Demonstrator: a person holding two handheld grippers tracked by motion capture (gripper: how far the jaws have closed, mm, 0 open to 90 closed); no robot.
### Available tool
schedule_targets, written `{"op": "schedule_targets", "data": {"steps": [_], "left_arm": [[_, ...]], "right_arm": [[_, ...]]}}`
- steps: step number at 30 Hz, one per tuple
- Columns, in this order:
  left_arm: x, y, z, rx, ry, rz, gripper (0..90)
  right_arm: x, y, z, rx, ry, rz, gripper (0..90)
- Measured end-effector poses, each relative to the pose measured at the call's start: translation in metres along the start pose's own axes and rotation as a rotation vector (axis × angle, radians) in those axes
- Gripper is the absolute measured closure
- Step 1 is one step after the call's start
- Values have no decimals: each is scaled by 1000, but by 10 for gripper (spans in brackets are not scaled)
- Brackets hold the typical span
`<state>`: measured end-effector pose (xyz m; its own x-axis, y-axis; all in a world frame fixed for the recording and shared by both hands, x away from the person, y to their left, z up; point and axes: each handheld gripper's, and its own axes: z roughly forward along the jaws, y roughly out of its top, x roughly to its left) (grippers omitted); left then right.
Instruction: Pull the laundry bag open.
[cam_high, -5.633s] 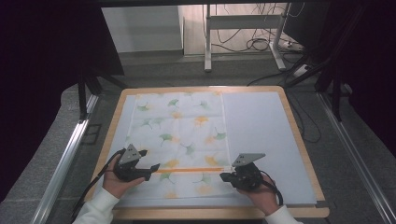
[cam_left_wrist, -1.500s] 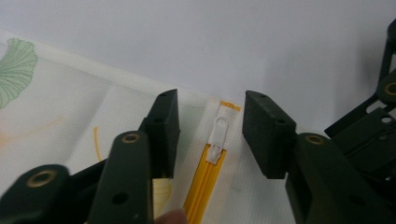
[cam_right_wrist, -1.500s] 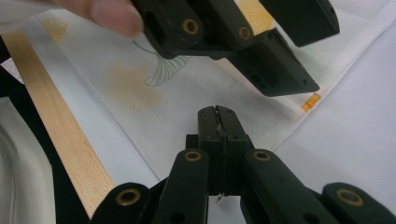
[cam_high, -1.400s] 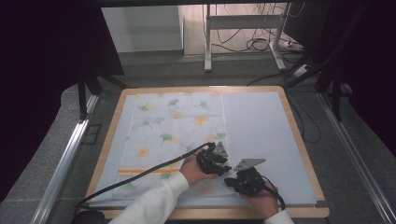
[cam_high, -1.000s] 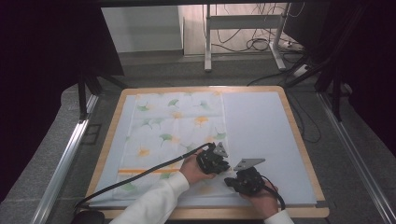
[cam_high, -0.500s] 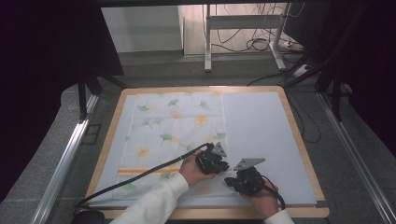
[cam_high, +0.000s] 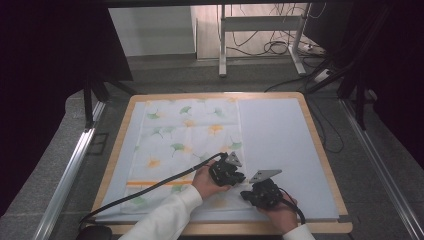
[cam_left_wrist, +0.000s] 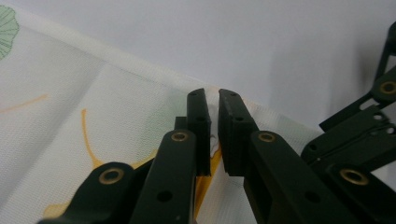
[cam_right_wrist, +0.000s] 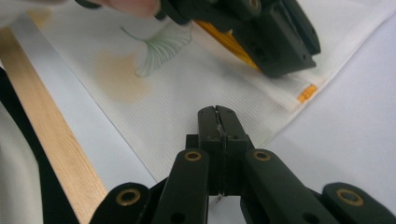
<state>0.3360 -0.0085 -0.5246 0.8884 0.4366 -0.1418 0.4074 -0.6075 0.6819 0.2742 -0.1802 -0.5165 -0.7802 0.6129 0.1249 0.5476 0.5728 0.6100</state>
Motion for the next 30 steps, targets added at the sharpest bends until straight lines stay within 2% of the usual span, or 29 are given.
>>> {"op": "schedule_targets", "data": {"steps": [4,7,9,13,17,19,22,24,30], "left_arm": [[0,0,-2,20,11,25,844],[-1,0,-2,25,16,29,846],[-1,-1,-4,33,22,47,848],[0,-3,-5,30,14,33,852],[1,-3,-4,26,13,30,852],[1,-3,-2,3,4,7,849],[5,-2,1,-2,-21,-21,826],[8,-1,2,-9,-19,-35,800],[5,3,3,1,4,-25,810]], "right_arm": [[-2,0,2,6,6,27,893],[-5,-2,3,-3,21,76,895],[-7,-3,3,-6,29,96,896],[-9,-3,3,-4,43,127,896],[-10,-3,3,-1,46,128,896],[-9,-3,3,1,43,120,896],[-9,-2,3,1,38,112,896],[-9,-2,3,2,39,112,896],[-10,-2,3,5,46,113,896]]}}
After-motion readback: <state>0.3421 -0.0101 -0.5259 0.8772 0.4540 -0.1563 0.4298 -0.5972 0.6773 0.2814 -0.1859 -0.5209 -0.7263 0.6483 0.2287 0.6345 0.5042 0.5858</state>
